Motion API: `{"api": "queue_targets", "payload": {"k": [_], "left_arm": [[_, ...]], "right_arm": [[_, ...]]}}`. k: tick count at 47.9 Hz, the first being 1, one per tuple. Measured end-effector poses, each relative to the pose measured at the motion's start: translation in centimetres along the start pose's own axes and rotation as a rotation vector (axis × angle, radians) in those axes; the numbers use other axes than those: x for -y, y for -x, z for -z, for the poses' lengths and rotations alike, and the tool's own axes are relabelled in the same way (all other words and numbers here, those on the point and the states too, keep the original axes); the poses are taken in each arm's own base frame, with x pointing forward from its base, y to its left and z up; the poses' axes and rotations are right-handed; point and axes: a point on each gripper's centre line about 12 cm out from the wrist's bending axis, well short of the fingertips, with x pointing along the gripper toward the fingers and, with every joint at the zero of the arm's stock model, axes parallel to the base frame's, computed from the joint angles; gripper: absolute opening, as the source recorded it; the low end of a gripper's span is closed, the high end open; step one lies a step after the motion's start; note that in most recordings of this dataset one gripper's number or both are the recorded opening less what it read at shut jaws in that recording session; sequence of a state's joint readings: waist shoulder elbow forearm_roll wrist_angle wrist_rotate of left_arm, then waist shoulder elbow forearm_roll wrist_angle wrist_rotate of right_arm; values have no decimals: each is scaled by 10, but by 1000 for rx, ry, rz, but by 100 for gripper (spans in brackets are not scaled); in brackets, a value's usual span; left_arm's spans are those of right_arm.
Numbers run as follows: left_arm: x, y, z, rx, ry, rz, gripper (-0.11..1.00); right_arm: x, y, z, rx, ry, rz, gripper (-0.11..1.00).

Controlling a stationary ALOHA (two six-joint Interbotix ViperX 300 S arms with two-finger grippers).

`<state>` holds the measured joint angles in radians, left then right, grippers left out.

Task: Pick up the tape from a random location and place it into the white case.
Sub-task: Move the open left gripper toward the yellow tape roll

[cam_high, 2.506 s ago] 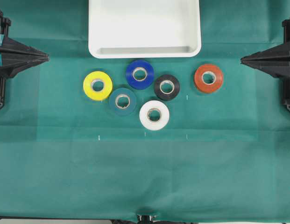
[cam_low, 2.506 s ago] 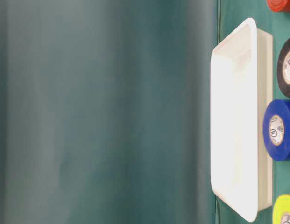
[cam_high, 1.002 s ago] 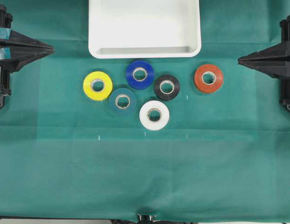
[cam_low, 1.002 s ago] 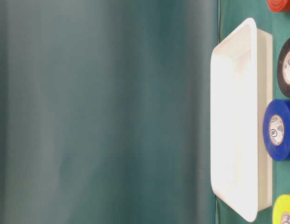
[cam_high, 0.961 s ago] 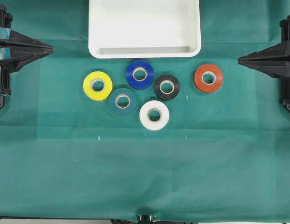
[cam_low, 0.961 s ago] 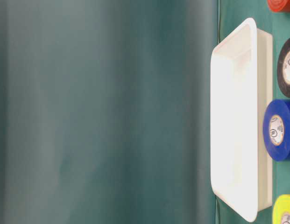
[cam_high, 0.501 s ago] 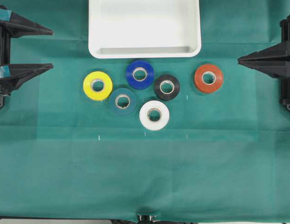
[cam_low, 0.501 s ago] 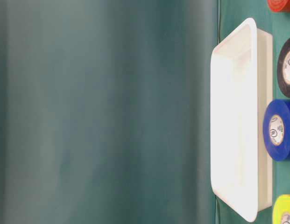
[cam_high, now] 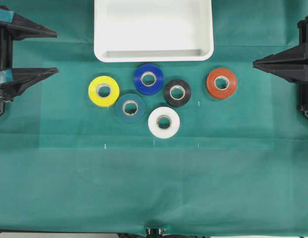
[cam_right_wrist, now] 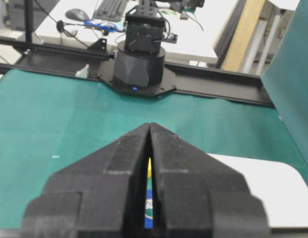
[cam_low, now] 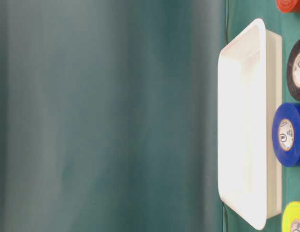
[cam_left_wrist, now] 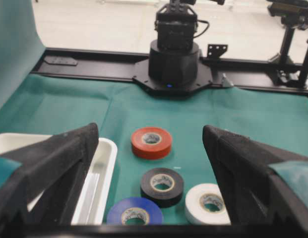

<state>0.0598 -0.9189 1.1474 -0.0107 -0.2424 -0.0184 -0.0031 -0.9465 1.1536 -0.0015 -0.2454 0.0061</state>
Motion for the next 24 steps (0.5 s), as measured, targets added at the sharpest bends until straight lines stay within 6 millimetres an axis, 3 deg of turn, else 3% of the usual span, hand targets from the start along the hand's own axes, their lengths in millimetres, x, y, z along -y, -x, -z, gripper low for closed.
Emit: {"api": "queue_targets", "payload": {"k": [15,24], "left_arm": [[-3,-39,8,-83,-15,-13,99],[-4,-45,8,-92,-26,-17,99]], "right_arm": [[0,-1,1,-6,6,1,0],[0,-1,2,-12,6,0,0]]}}
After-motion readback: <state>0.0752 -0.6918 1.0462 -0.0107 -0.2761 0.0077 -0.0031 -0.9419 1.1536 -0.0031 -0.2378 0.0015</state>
